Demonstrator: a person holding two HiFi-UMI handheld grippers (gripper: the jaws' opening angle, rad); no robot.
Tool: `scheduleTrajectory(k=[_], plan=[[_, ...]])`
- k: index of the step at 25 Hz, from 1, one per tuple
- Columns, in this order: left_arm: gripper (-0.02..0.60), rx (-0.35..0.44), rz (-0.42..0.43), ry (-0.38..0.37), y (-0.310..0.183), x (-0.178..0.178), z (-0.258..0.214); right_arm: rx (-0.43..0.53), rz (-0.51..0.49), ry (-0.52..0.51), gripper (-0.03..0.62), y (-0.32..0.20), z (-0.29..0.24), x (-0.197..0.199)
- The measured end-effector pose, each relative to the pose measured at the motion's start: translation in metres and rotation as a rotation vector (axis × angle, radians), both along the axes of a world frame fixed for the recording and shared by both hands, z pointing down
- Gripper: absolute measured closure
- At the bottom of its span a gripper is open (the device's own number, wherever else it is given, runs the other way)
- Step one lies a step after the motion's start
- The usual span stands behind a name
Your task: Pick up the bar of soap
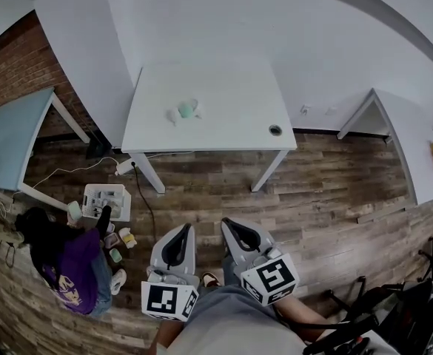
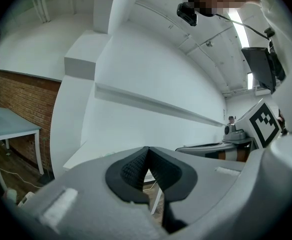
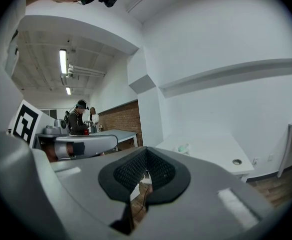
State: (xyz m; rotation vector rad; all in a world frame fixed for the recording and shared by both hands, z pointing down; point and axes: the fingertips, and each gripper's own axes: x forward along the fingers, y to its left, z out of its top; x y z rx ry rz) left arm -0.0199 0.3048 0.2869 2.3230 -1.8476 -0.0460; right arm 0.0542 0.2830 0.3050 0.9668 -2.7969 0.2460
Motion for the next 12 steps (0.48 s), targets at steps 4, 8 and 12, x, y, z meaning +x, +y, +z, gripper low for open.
scheduleTrajectory(k=[4, 8, 12], plan=[[0.581, -0.01, -0.011, -0.004, -0.021, -0.004, 0.001, -0.011, 0.003, -0.005, 0.592, -0.025, 0.002, -0.003], [0.581, -0.017, -0.014, -0.008, -0.05, -0.004, 0.006, -0.018, 0.002, -0.005, 0.592, -0.054, 0.007, -0.002], [0.581, -0.025, -0.021, -0.011, -0.087, -0.001, 0.008, -0.033, -0.004, -0.003, 0.592, -0.091, 0.014, 0.003]])
